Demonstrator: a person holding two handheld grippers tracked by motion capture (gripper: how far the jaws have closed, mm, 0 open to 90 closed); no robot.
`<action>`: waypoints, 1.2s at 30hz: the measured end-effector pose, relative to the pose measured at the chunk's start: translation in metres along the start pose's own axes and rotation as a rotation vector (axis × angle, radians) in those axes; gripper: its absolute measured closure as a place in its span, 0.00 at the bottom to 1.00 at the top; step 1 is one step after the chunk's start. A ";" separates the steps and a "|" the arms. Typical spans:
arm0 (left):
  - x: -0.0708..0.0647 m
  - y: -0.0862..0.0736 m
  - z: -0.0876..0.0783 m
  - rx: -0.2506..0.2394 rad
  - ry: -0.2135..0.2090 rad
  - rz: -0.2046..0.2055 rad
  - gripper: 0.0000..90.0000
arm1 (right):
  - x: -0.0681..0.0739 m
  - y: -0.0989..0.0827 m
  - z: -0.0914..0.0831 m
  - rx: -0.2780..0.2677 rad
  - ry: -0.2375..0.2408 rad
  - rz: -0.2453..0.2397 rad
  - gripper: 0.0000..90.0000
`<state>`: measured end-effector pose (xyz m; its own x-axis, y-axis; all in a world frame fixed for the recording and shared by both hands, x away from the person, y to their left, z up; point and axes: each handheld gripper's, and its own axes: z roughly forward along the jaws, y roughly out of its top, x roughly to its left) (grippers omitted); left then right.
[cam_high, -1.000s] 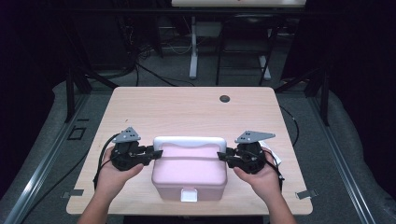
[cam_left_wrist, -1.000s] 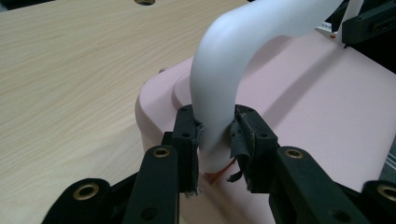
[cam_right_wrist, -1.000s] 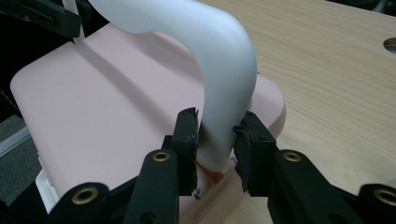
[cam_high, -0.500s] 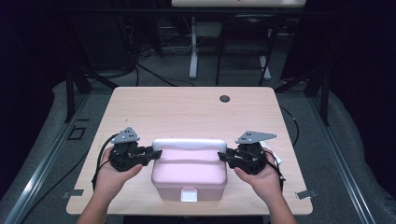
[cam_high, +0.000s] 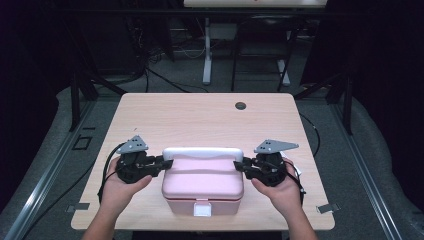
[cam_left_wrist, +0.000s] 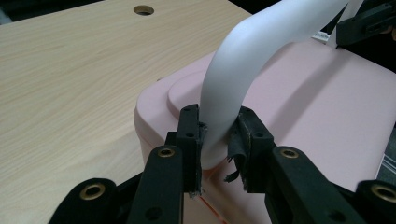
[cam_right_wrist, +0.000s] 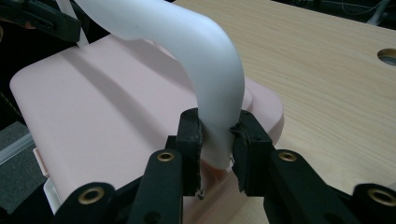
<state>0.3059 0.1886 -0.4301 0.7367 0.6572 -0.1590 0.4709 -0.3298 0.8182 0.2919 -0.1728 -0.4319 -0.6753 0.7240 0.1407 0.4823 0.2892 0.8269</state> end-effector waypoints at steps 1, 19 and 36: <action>0.000 0.000 0.000 -0.001 -0.002 0.001 0.82 | 0.000 0.000 0.000 -0.002 0.001 0.002 0.82; -0.002 -0.002 -0.012 -0.035 0.001 -0.008 0.77 | -0.002 0.002 -0.002 -0.015 0.013 0.004 0.82; -0.002 -0.009 -0.035 -0.040 0.023 -0.010 0.83 | -0.008 0.011 -0.004 -0.042 0.040 0.020 0.82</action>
<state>0.2829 0.2135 -0.4182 0.7202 0.6761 -0.1553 0.4582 -0.2955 0.8383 0.3004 -0.1779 -0.4212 -0.6877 0.7037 0.1786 0.4731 0.2478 0.8455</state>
